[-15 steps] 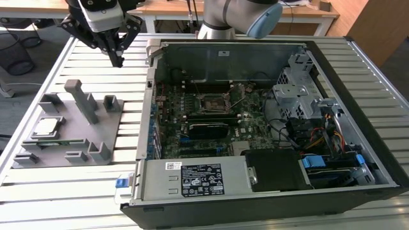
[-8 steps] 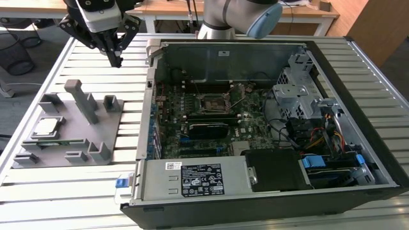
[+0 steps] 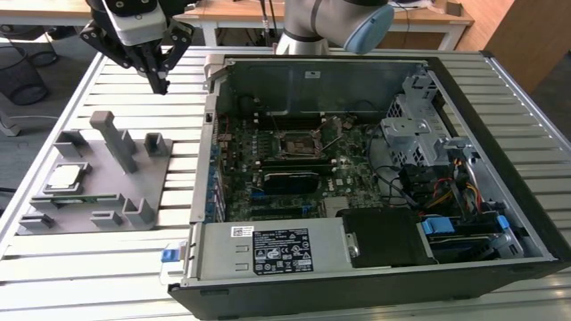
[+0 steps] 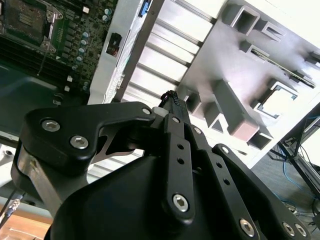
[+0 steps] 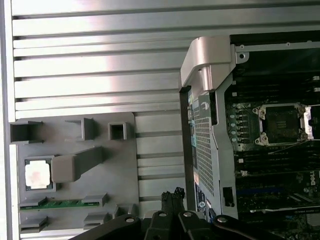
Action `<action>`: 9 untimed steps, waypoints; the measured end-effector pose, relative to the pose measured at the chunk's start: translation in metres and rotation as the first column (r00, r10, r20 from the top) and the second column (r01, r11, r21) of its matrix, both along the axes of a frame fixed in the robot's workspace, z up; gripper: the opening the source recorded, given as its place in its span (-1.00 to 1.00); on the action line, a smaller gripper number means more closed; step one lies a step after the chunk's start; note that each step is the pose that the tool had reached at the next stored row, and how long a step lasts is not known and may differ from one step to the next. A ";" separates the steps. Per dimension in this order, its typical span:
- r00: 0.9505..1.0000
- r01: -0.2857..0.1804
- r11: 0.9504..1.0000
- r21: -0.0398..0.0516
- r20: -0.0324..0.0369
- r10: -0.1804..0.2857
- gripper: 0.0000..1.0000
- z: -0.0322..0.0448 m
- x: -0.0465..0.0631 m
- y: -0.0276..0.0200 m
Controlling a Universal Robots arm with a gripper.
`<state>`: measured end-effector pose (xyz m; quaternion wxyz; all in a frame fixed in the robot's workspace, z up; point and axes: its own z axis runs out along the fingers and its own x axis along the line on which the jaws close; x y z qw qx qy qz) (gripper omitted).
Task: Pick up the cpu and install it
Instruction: 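Reach for the cpu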
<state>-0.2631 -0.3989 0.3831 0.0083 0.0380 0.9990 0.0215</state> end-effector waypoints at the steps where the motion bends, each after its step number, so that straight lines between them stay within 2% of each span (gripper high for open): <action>1: 1.000 0.000 1.000 0.000 0.000 0.000 -0.79 0.0000 0.000 0.0000; 9: 1.000 0.000 1.000 0.000 -0.001 0.000 -0.79 -0.0003 -0.003 0.0000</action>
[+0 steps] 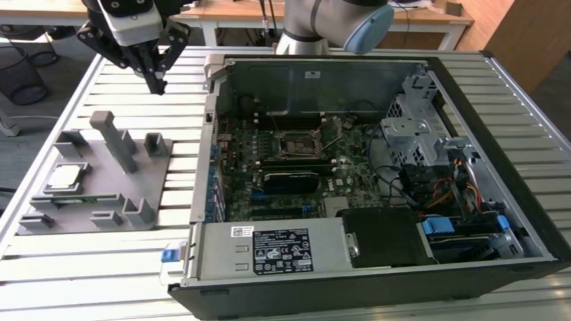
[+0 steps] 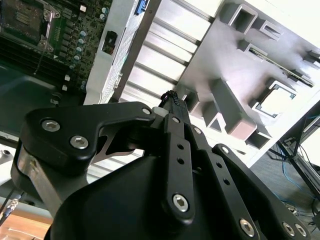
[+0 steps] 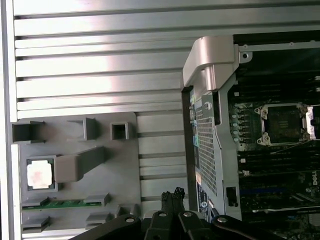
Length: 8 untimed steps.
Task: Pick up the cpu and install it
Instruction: 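Reach for the cpu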
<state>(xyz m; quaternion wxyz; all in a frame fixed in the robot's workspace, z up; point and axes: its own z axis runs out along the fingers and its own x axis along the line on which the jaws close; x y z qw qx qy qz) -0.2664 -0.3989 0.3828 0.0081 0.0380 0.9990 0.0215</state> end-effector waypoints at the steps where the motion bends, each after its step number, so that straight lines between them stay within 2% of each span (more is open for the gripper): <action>1: 1.000 0.000 1.000 0.000 0.000 0.000 -0.79 0.0000 0.000 0.0000; 8: 1.000 0.000 1.000 0.000 0.000 0.000 -0.79 -0.0003 -0.004 0.0000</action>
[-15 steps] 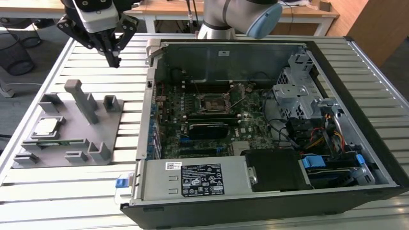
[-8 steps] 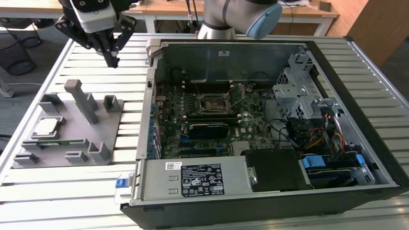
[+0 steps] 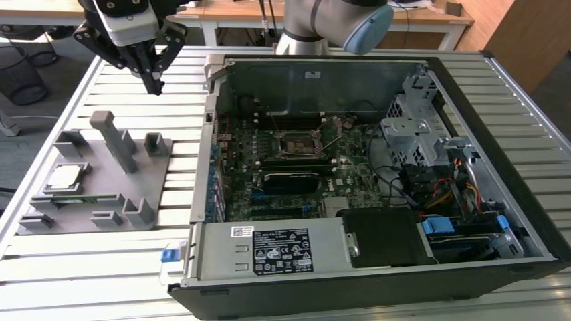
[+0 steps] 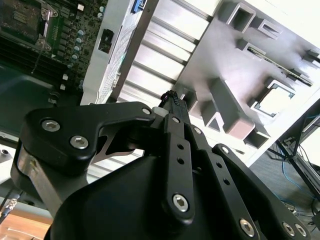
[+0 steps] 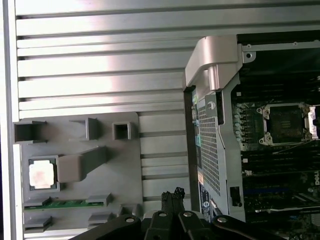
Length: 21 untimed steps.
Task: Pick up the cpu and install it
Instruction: 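Reach for the cpu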
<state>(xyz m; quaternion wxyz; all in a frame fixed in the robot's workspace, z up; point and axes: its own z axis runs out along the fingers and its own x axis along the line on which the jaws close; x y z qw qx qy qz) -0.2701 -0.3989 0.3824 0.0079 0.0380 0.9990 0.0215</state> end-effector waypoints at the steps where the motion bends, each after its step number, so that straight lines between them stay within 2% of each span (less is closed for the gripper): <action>1: 1.000 0.000 1.000 0.000 0.000 0.000 -0.79 0.0000 0.000 0.0000; 21: 1.000 0.000 1.000 0.000 -0.003 0.000 -0.79 -0.0010 -0.009 0.0000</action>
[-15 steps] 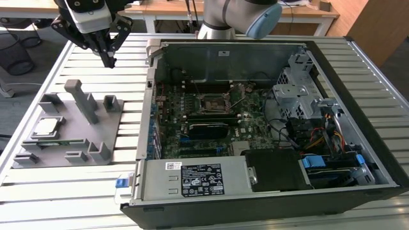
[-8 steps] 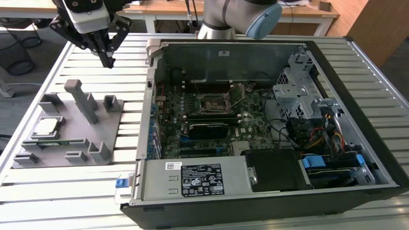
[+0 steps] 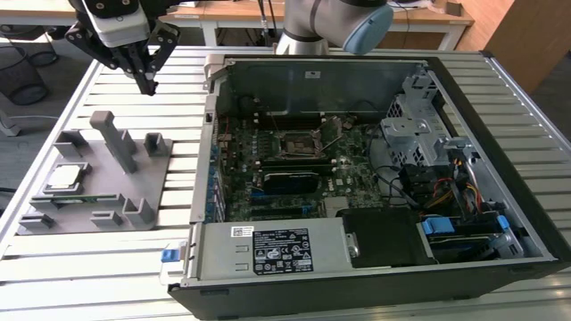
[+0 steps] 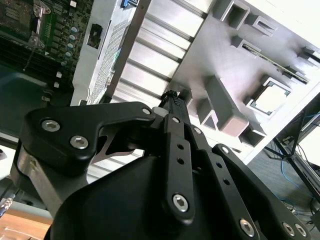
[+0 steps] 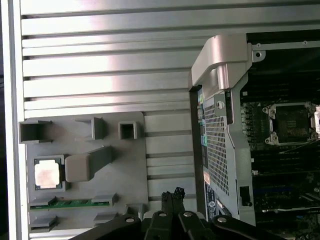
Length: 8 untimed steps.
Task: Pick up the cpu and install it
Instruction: 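Reach for the cpu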
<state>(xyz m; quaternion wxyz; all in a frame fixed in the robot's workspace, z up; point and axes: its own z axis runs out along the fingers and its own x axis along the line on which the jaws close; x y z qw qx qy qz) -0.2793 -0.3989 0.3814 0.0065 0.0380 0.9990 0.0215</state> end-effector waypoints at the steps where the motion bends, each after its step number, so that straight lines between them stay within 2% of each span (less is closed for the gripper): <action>1: 1.000 0.000 1.000 0.000 0.000 0.000 -0.79 -0.0001 -0.001 0.0000; 8: 1.000 0.000 1.000 0.000 -0.001 0.000 -0.79 -0.0005 -0.005 0.0000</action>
